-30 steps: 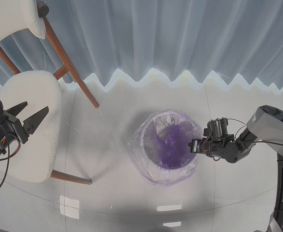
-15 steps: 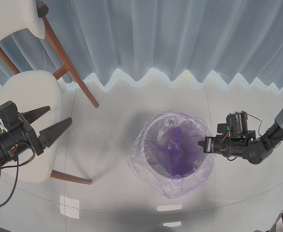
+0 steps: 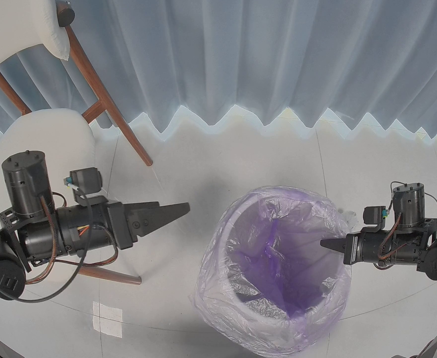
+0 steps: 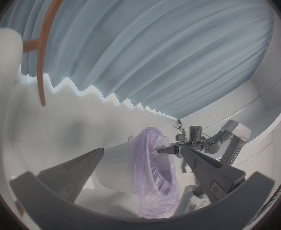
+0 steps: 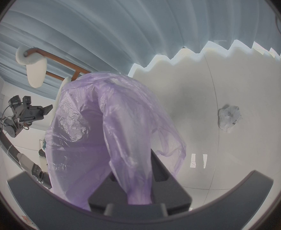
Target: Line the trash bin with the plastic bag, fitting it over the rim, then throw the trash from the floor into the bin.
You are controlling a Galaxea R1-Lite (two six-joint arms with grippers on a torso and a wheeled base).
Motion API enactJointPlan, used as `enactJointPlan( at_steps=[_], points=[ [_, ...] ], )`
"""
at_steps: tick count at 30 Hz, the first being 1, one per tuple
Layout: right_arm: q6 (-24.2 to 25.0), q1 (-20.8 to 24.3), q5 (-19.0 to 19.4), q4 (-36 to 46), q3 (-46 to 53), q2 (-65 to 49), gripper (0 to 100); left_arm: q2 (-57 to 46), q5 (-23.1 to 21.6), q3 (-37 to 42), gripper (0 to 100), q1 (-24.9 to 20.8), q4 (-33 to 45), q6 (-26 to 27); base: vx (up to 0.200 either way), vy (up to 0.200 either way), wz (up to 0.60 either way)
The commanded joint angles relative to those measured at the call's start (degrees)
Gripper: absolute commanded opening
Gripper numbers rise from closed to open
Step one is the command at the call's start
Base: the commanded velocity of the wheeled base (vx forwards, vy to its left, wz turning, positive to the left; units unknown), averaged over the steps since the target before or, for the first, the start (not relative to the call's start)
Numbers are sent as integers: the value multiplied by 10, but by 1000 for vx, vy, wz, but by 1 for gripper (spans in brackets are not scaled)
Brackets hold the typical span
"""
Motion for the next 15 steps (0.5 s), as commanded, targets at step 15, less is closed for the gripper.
enactJointPlan(
  at_steps=[15],
  points=[
    [-2,36,4,-18,38,-53,0,138,-19,-103,100,-66,-9,-45,0,0,0]
  ],
)
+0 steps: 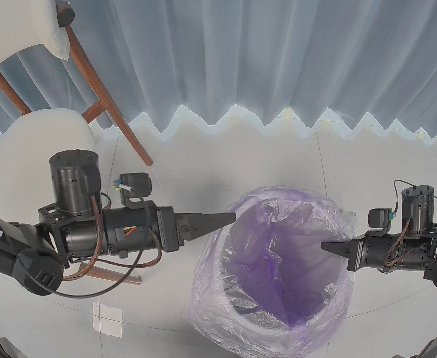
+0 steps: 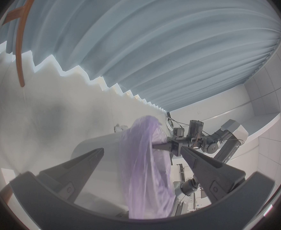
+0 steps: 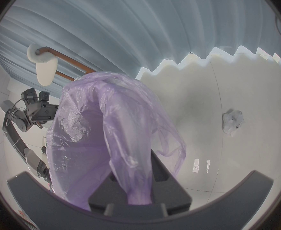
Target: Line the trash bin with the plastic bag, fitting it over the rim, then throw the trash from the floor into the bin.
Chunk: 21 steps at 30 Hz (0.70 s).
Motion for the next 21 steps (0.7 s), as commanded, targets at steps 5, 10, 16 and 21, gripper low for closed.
enactJointPlan(
  at_steps=[5,10,16,21],
  points=[
    [-1,25,0,-1,6,-10,0,60,24,-70,100,3,-5,-7,0,0,0],
    [-1,25,0,-1,4,-13,0,71,33,-76,0,1,-7,-7,0,0,0],
    [0,25,-1,-1,11,-14,0,68,34,-77,0,3,-7,-7,0,0,0],
    [-1,25,-6,-1,12,-14,0,60,36,-76,0,14,-7,-7,0,0,0]
  ],
)
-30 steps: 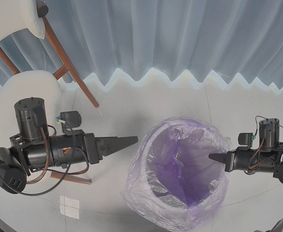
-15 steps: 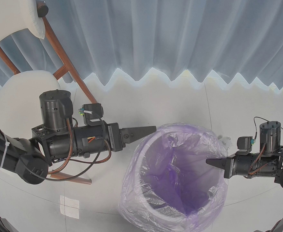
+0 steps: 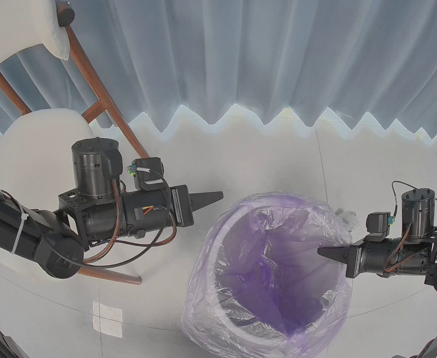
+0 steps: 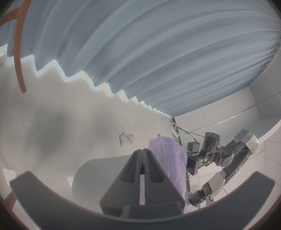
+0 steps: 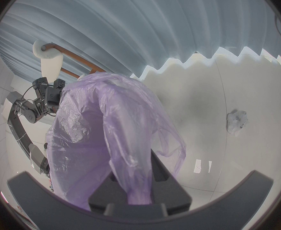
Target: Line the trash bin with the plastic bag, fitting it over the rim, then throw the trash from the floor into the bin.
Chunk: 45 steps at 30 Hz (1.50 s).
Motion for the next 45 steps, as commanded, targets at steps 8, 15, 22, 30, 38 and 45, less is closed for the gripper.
enactJointPlan(
  at_steps=[8,15,22,30,38,45],
  points=[
    [-1,2,-11,-4,3,-4,0,-42,17,25,100,2,0,4,0,0,0],
    [-1,4,-12,-4,5,-4,0,-43,18,27,100,-17,0,24,0,0,0],
    [-1,4,-14,-4,8,-4,0,-34,14,29,100,-23,3,62,0,0,0],
    [0,15,-21,-4,12,-5,0,-23,13,29,100,-25,1,69,0,0,0],
    [0,23,-24,-4,10,-5,0,-6,14,27,100,-27,0,69,0,0,0],
    [1,23,-24,-4,12,-4,0,-3,14,23,100,-28,0,69,0,0,0]
  ],
)
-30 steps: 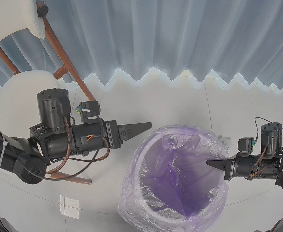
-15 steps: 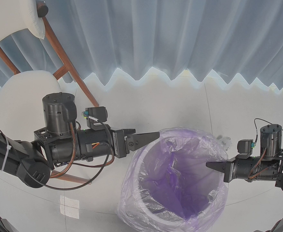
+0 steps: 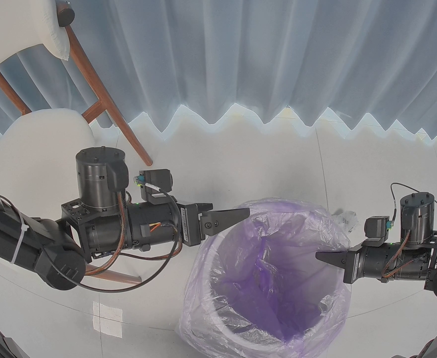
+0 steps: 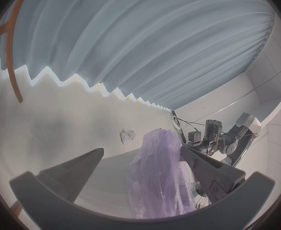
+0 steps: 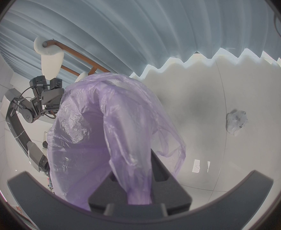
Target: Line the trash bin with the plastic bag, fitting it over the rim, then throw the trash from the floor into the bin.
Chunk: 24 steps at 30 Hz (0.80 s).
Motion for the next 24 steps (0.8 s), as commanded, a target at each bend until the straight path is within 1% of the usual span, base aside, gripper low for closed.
enactJointPlan(
  at_steps=[1,12,24],
  points=[
    [0,0,1,0,1,1,0,4,1,-1,100,-1,0,-1,0,0,0],
    [-1,0,-6,0,1,-2,0,25,5,-19,100,5,1,-1,0,0,0],
    [0,0,-6,-1,1,-3,0,24,5,2,100,-25,1,-1,0,0,0]
  ],
)
